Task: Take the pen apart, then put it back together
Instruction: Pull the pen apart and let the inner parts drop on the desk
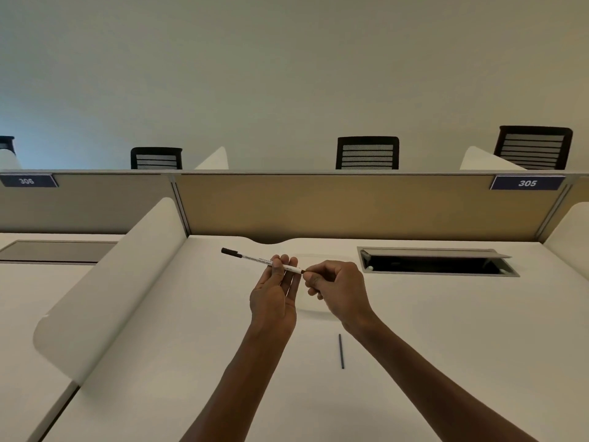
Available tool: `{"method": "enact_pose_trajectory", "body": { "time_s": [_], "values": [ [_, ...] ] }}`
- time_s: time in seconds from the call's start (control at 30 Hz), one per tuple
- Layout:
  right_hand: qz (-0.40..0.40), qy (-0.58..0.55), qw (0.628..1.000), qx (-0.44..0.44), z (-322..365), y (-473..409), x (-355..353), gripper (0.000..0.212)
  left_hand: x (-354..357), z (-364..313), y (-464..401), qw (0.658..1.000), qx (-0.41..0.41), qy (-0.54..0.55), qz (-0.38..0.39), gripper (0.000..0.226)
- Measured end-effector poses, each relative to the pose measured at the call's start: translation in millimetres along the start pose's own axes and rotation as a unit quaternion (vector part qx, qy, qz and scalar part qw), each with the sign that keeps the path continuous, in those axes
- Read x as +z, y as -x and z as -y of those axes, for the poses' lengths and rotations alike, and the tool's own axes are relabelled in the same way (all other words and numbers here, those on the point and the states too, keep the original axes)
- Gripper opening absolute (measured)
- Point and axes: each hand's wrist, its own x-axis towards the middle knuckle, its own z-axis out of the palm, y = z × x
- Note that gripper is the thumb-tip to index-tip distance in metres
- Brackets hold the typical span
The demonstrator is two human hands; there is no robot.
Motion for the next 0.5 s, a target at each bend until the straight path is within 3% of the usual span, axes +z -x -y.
{"method": "enact_pose_trajectory", "body": {
  "time_s": [0.13, 0.27, 0.5],
  "values": [
    [-0.008, -0.041, 0.999, 0.005, -5, 0, -1, 0.007, 0, 3, 2, 0.999, -0.017, 0.038, -0.007, 0.019],
    [-0.015, -0.038, 0.999, 0.035, -4, -2, -4, 0.026, 1, 8, 3, 0.997, -0.034, 0.067, -0.021, 0.021],
    [-0.022, 0.023, 0.999, -0.044, -8, -3, -8, 0.007, 1, 11, 5, 0.993, -0.054, 0.097, -0.038, 0.021]
  ]
}}
